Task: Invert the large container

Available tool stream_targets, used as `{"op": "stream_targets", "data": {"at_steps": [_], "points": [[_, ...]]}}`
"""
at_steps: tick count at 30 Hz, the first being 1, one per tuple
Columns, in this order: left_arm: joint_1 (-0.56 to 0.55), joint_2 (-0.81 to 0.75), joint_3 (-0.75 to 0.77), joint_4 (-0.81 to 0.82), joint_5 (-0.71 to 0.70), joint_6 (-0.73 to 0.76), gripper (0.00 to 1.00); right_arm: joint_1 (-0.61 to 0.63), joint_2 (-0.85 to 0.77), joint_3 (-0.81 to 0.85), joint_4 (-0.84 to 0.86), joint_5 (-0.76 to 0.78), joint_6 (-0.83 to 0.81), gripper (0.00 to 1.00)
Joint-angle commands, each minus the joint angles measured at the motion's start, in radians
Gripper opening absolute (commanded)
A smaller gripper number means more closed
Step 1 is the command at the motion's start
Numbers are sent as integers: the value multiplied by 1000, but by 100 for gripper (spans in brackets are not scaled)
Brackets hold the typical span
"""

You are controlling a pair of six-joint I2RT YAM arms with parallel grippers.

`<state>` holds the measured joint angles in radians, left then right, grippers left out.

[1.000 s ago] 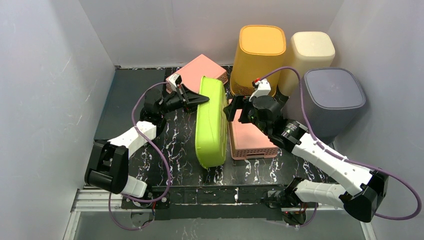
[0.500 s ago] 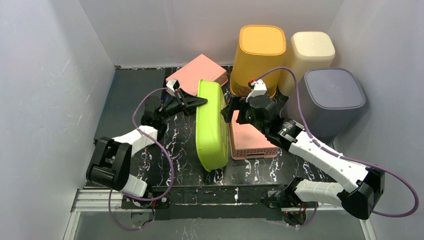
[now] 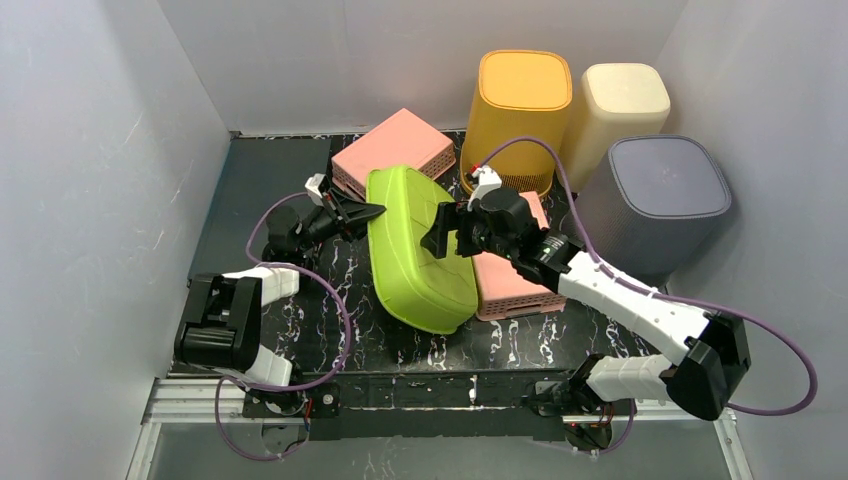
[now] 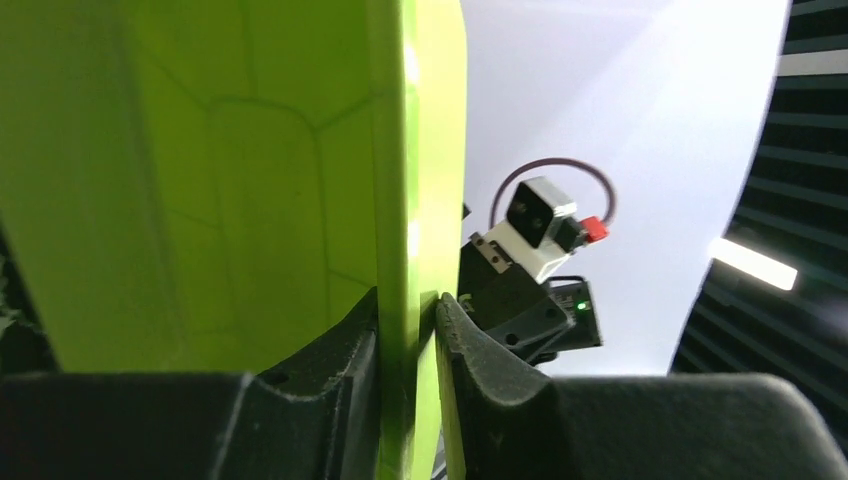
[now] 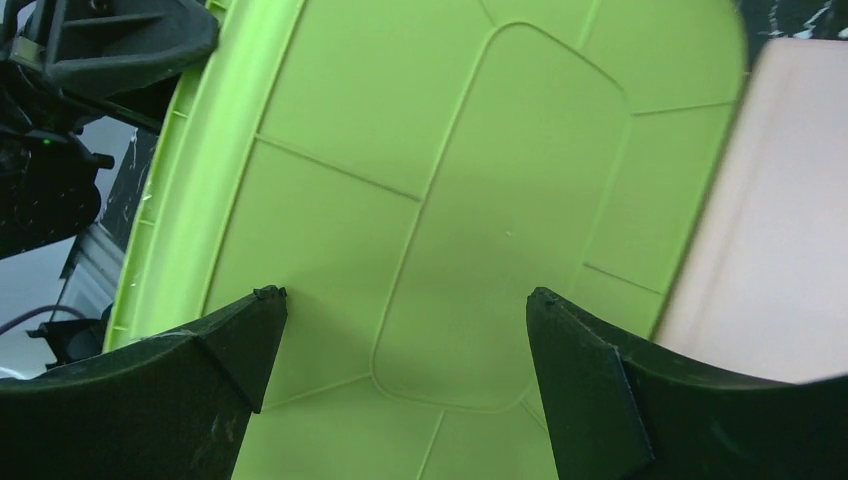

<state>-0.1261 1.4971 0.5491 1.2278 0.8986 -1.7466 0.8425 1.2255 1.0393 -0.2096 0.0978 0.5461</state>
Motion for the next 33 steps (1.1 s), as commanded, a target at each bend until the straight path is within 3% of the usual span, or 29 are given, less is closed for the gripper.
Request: {"op": "stream_targets", "data": {"at_steps": [1,6,11,14,17,19,24,33], "points": [[2,-13,-6,-197,124,151,22,-1,47,63,63,-140,-12,99],[73,-57,-15,-363,180,234,25,-2,65,55,73,-161,-1,99],[124,-133,33,-729,211,452,29,-1,68,53,53,-128,2,99],[125,-173,117,-1088,171,673,34,-2,71,57,31,-102,-2,99],[124,-169,319,-1684,-27,1053,40,-5,73,60,7,-45,-3,99],[124,-147,400,-1871,-83,1196,42,-9,76,58,-6,-32,-2,99],[125,-120,463,-2056,-228,1290,43,-19,83,53,-25,-19,8,99],[125,-124,490,-2134,-368,1310,46,-25,87,37,-50,-32,12,99]]}}
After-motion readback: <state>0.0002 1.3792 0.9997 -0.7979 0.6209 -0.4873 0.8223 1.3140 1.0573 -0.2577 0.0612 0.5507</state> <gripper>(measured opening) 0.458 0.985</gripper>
